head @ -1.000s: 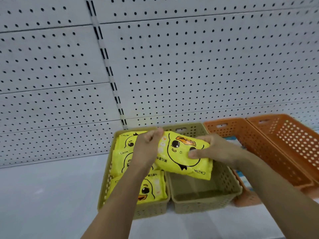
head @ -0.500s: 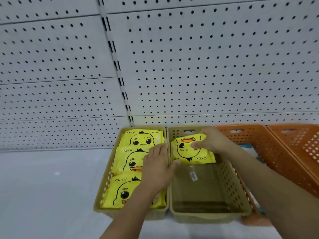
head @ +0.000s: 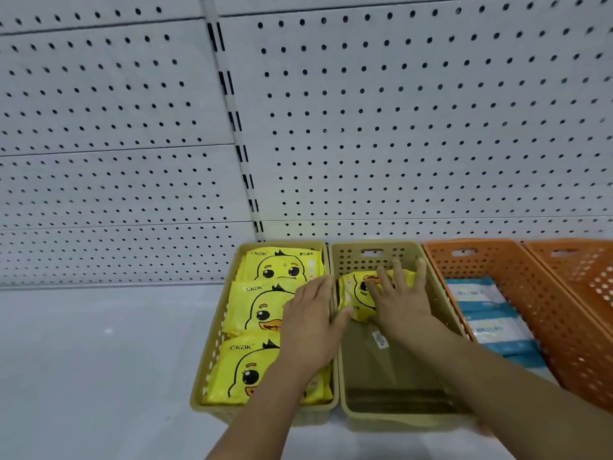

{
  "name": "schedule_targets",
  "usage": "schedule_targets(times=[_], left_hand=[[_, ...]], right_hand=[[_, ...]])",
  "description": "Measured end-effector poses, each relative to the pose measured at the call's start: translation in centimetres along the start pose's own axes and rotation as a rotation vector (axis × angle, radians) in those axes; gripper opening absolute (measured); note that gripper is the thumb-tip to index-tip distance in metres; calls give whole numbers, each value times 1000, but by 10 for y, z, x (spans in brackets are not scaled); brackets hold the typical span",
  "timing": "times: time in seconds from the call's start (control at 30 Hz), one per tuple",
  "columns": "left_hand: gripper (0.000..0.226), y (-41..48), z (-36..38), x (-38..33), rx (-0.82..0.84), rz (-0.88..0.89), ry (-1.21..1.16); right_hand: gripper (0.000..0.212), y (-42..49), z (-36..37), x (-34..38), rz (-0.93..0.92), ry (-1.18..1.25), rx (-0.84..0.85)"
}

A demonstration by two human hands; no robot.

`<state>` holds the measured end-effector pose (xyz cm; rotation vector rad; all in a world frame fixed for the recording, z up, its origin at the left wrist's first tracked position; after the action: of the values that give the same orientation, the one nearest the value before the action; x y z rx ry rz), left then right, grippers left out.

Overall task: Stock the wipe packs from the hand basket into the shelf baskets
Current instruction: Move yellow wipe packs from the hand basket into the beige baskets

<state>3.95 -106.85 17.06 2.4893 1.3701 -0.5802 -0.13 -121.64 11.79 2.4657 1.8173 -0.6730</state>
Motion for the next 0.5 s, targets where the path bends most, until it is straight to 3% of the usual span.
schedule_targets(times=[0.13, 0.3, 0.5], left_hand=[[66, 0, 1, 0, 16, 19, 3], [69, -2, 5, 1, 76, 9, 30], [72, -8, 9, 2, 190, 83, 72]], right_hand=[[86, 2, 12, 11, -80, 77, 68], [89, 3, 25, -1, -230, 452, 43], [99, 2, 26, 5, -140, 463, 117]])
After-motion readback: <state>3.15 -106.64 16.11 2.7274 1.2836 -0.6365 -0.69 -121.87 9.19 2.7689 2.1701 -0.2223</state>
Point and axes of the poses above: each hand's wrist, its own y-axis towards the middle knuckle, its own z-axis out of the palm, x = y × z, the point moved 9 cm from there along y, towards the middle knuckle, and after that the axes turned 12 degrees about -z, right-handed, at the moved point
